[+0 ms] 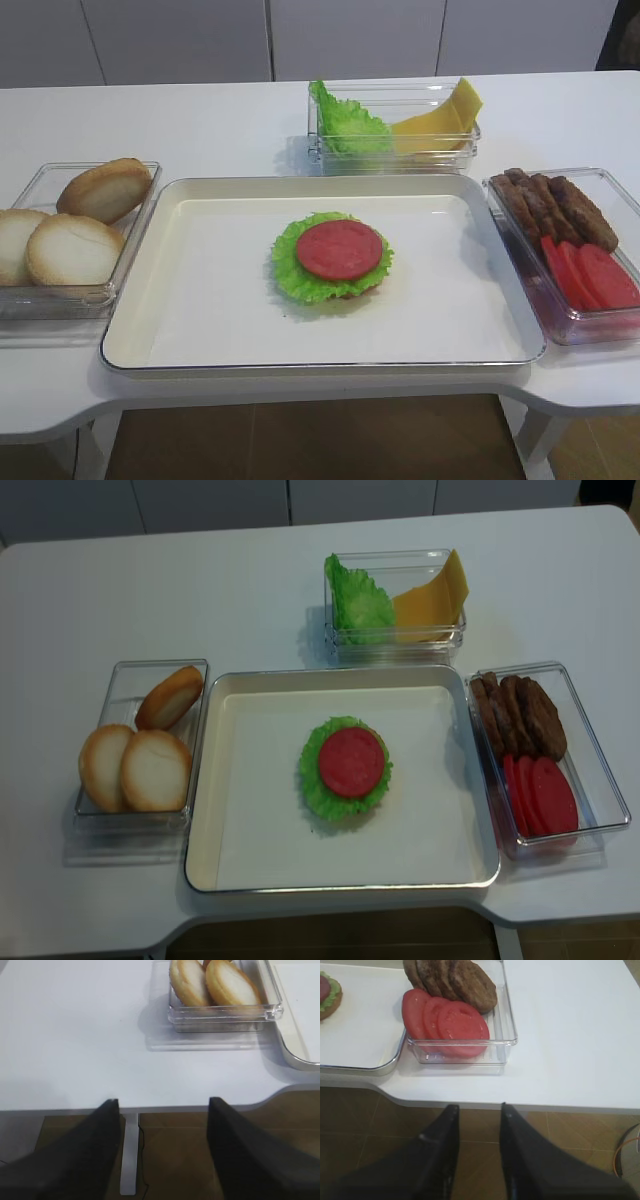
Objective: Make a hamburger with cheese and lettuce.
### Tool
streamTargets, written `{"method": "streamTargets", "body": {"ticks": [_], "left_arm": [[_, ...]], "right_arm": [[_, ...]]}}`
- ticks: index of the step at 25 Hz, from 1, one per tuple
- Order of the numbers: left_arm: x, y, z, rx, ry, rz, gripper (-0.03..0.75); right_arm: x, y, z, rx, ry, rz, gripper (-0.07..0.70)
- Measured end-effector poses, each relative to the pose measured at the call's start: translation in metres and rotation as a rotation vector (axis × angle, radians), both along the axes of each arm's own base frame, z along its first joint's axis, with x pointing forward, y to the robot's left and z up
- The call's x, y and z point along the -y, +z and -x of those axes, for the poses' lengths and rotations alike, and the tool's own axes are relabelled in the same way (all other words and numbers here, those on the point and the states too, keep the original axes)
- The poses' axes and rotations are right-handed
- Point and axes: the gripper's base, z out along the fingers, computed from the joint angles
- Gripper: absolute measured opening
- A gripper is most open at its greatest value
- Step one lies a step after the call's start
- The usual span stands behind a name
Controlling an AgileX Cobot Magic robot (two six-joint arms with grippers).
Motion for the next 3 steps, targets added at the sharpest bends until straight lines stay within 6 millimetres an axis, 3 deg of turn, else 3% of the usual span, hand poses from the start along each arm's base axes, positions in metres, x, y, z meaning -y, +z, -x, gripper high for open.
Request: {"method": "streamTargets", "body": {"ticks": [3], "left_arm": [[0.0,0.0,0.0,0.0,0.0,0.0,0.416]], "right_arm": [[0.0,0.0,0.0,0.0,0.001,0.001,0.229]]}}
